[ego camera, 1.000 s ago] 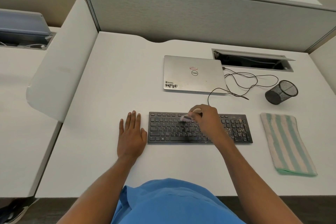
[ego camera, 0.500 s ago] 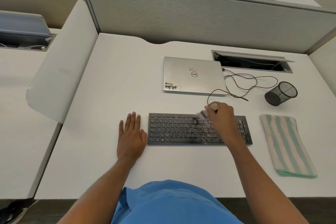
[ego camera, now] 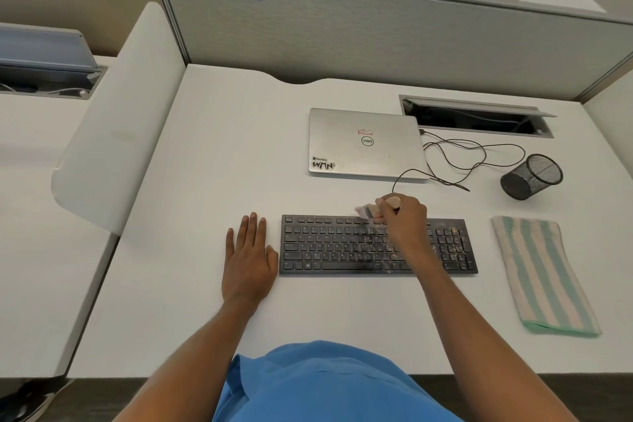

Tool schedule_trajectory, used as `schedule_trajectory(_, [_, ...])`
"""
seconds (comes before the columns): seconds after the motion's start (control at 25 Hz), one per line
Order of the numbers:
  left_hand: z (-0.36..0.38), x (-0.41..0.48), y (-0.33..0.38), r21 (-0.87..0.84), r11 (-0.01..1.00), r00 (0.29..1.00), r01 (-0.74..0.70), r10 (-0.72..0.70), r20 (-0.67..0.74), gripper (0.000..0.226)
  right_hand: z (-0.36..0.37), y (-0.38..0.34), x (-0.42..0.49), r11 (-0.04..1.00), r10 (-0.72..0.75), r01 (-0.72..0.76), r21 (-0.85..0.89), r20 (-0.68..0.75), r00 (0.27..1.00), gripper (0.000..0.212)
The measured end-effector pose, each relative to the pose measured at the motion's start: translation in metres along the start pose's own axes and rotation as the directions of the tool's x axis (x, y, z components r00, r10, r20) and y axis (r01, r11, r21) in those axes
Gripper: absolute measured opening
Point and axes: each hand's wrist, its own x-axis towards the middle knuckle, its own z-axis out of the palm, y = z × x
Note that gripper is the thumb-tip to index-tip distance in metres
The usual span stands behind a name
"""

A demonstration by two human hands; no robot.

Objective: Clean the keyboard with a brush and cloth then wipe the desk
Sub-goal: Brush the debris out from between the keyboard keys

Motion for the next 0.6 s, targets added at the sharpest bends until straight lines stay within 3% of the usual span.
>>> schedule_trajectory(0.12, [0.000, 0.000, -0.001, 0.002, 1.000, 1.000, 0.002, -0.002, -0.007, 0.067, -0.012, 0.005, 0.006, 0.993, 0.016, -0.020, -0.117, -0.037, 0.999, 0.023])
schedule_trajectory(0.24, [0.000, 0.000, 0.000, 0.001, 1.000, 1.000, 0.000, 0.000, -0.013, 0.067, -0.016, 0.002, 0.013, 0.996, 0.034, -0.041, -0.081, -0.086, 0.996, 0.026])
schedule_trajectory(0.44, [-0.001, 0.000, 0.000, -0.010, 1.000, 1.000, -0.001, 0.001, -0.014, 0.067, 0.004, -0.006, 0.009, 0.998, 0.023, -0.027, 0.052, 0.085, 0.996, 0.010])
schedule_trajectory(0.6, [-0.001, 0.000, 0.000, -0.013, 1.000, 1.000, 0.002, -0.002, -0.014, 0.067, -0.006, 0.005, 0.009, 0.999, 0.047, -0.046, -0.026, 0.040, 0.998, 0.013])
